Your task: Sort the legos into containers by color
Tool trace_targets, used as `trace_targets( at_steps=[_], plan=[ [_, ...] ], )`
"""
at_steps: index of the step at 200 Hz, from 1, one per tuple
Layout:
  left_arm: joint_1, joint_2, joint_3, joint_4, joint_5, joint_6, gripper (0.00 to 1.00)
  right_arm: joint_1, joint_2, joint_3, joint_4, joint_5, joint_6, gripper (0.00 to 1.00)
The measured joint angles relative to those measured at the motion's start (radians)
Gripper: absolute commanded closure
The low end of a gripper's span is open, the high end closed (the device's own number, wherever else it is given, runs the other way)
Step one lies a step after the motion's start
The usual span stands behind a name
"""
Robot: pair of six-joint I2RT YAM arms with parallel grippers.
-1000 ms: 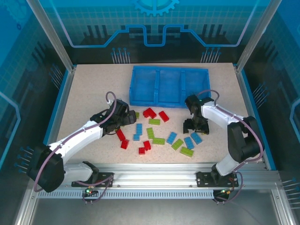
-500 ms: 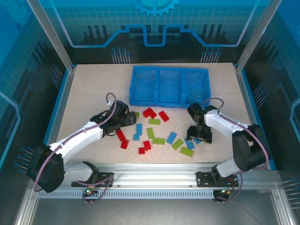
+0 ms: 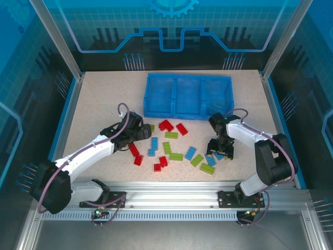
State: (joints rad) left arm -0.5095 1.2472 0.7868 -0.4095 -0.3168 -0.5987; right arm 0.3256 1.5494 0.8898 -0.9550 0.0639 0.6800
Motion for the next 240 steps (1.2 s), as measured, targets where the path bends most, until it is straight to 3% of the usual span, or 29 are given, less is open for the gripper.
trace_targets(
  at_steps=[78,188,240],
  plan=[
    [0.000,-0.005,0.000,0.000,0.000,0.000,0.01,-0.078,0.004,0.005,0.074,-0.064,0.006,0.30],
    [0.000,-0.037,-0.008,-0.003,0.000,-0.001,0.01,-0.078,0.062,0.089,0.171,0.035,0.008,0.28],
    [0.000,-0.055,-0.031,-0.003,0.000,-0.002,0.01,-0.047,-0.071,-0.034,0.162,0.035,-0.007,0.21]
  ],
)
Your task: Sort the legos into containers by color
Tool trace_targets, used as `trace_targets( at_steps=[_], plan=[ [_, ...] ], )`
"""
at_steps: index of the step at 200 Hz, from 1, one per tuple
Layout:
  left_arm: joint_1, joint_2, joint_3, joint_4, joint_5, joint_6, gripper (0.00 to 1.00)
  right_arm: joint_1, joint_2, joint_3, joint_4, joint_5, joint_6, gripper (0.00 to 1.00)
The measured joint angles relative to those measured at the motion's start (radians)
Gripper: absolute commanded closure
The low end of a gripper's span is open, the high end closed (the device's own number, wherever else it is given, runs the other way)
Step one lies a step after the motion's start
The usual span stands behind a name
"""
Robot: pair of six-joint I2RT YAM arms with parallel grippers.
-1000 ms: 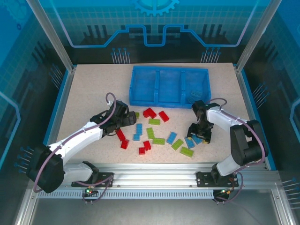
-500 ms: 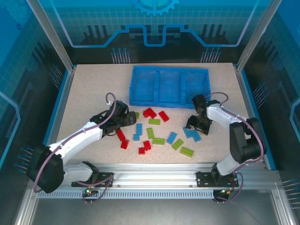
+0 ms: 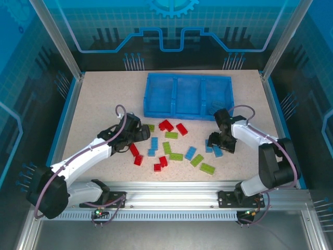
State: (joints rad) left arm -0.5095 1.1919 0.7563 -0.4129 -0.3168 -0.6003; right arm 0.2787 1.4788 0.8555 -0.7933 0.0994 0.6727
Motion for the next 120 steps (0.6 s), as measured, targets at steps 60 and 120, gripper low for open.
trace_targets(
  at_steps=[60,120],
  plan=[
    [0.000,0.002,0.000,0.001,0.002,-0.001,0.01,0.021,-0.027,-0.024,0.001,0.000,-0.010,0.26],
    [0.000,0.002,0.000,0.001,0.005,-0.003,0.01,0.022,-0.014,-0.024,-0.006,0.006,-0.020,0.31]
  ],
)
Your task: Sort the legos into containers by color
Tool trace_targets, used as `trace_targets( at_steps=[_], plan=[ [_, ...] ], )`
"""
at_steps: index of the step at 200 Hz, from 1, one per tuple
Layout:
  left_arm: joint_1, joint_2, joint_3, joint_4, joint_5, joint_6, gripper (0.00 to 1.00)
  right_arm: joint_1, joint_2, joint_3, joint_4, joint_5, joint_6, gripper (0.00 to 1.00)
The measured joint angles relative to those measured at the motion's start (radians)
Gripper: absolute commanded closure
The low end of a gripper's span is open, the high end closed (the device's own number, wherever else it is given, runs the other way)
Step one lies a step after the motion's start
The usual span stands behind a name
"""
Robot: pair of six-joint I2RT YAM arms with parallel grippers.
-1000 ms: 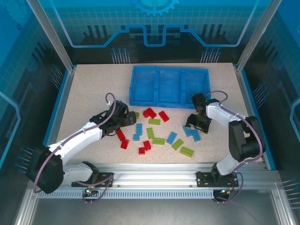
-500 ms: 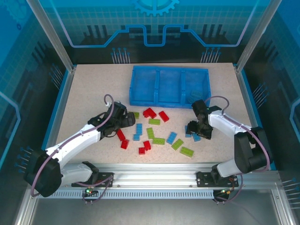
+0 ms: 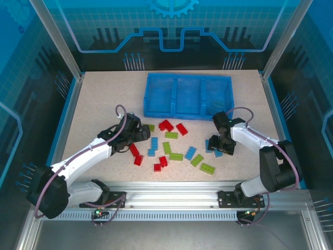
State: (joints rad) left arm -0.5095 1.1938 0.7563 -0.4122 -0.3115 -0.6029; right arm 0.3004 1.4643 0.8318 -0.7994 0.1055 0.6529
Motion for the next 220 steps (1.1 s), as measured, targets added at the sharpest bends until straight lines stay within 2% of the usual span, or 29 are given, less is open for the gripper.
trace_targets(
  at_steps=[37,58,80,165,220],
  plan=[
    [0.000,0.000,0.000,0.000,0.005,0.000,0.01,0.000,0.015,0.010,0.000,-0.007,-0.013,0.38],
    [0.000,0.000,0.000,0.000,0.006,0.000,0.01,0.001,0.011,0.010,0.000,-0.007,-0.017,0.30],
    [0.000,0.000,0.000,0.000,0.006,0.000,0.01,0.001,-0.028,-0.018,0.012,-0.005,-0.024,0.27],
    [0.000,0.004,0.000,-0.003,0.013,-0.020,0.01,0.001,-0.094,-0.053,0.034,-0.012,-0.037,0.29],
    [-0.010,0.023,-0.002,-0.095,0.022,-0.080,0.04,0.001,-0.095,-0.054,0.053,-0.011,-0.038,0.28]
  ],
)
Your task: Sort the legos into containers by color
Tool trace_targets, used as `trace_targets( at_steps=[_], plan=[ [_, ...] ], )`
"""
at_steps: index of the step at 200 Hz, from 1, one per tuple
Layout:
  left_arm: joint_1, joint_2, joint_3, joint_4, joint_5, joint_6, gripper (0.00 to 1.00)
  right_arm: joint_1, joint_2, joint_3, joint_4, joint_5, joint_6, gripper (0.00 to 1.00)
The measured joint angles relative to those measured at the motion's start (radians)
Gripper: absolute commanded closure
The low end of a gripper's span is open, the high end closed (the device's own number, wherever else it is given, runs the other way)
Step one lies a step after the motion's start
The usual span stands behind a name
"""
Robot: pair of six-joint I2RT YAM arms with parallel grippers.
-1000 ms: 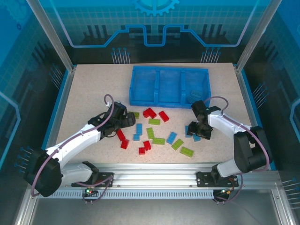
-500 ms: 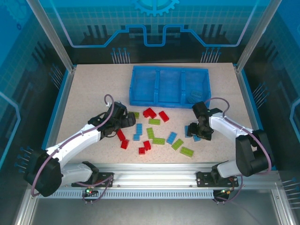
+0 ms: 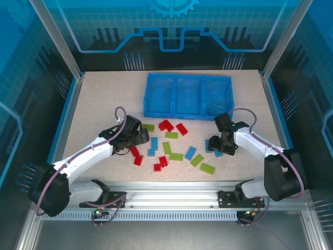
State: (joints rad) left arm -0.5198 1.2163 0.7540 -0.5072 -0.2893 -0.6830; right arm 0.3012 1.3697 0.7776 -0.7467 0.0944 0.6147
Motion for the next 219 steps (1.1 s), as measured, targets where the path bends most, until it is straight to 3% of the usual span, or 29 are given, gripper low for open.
trace_targets(
  at_steps=[41,130,203,219],
  plan=[
    [-0.100,-0.008,-0.077,0.003,0.023,-0.027,0.07,-0.001,0.000,0.000,0.006,0.000,-0.006,0.27],
    [-0.198,-0.087,-0.198,0.019,0.025,-0.097,0.14,-0.048,-0.062,0.000,0.026,-0.040,-0.013,0.22],
    [-0.211,-0.014,-0.241,0.106,0.026,-0.104,0.24,-0.143,-0.139,-0.015,0.016,-0.089,-0.033,0.19],
    [-0.211,0.008,-0.243,0.130,0.027,-0.103,0.30,-0.145,-0.163,-0.034,0.009,-0.100,-0.031,0.20]
  ],
)
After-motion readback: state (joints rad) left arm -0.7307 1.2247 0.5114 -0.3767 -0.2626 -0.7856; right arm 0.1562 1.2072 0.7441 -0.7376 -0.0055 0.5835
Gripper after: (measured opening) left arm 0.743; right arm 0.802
